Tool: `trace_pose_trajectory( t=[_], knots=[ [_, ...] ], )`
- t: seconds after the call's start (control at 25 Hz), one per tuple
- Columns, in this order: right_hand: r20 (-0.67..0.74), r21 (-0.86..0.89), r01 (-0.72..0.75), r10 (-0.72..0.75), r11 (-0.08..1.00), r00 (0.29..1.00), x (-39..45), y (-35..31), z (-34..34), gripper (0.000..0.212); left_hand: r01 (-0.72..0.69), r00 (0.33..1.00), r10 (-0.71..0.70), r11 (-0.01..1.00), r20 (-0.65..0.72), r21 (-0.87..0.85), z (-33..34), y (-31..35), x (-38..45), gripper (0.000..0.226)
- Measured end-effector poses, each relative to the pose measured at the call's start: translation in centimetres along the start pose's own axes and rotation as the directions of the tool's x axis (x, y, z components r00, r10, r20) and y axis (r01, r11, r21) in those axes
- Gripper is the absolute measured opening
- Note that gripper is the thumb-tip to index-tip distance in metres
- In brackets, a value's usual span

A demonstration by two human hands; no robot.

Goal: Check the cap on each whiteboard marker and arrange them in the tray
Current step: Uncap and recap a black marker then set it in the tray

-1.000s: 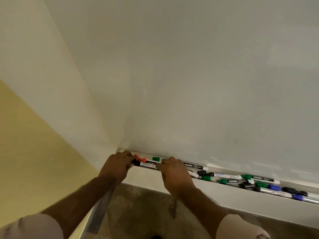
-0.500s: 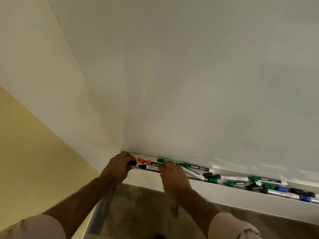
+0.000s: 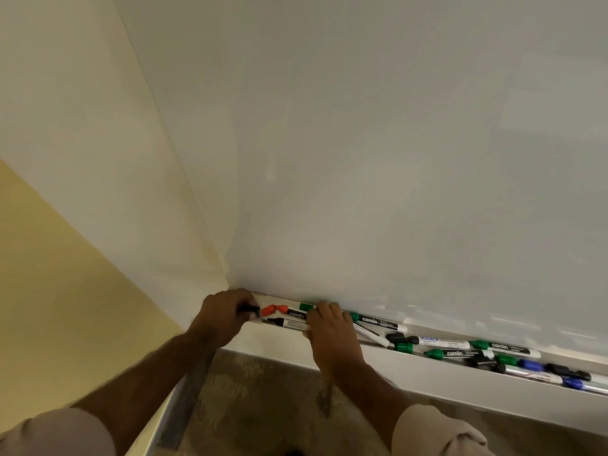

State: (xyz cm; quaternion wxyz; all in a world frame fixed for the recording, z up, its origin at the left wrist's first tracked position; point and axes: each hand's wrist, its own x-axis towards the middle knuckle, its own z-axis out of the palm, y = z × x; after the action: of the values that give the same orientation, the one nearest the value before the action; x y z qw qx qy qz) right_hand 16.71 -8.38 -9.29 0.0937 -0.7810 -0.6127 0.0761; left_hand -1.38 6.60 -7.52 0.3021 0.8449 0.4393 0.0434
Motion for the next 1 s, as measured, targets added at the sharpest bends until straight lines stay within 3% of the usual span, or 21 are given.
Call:
trace_pose_trajectory(
  t=[0.2,0.4,0.64,0.76,1.0],
  knots=[
    [-0.074,0.029,-0.018,0.02,0.999,0.997,-0.7,0.8,-3.0,0.019,-0.093,0.993,0.078,0.981,-0.092,-0.169,-1.8,1.4,-0.8,0.016],
    [-0.205,0.17,0.026,0.009,0.985,0.979,-2.7,2.5,-10.0,0.017,-0.218,0.962,0.183,0.962,-0.204,-0.166,-4.7,6.7,-2.0,0.018],
    [-0.465,0.239,0.174,-0.045,0.955,0.884,-5.9,4.5,-21.0,0.022,-0.379,0.901,0.263,0.864,-0.344,-0.332,-8.6,15.6,-5.1,0.024],
    [-0.48,0.279,0.236,-0.077,0.931,0.874,-8.4,5.4,-25.4,0.024,-0.453,0.857,0.31,0.834,-0.412,-0.315,-10.1,19.6,-7.0,0.025],
    [-0.529,0.246,0.319,-0.149,0.915,0.835,-12.4,6.6,-31.0,0.02,-0.579,0.78,0.464,0.789,-0.42,-0.204,-11.5,26.0,-9.8,0.028]
  ],
)
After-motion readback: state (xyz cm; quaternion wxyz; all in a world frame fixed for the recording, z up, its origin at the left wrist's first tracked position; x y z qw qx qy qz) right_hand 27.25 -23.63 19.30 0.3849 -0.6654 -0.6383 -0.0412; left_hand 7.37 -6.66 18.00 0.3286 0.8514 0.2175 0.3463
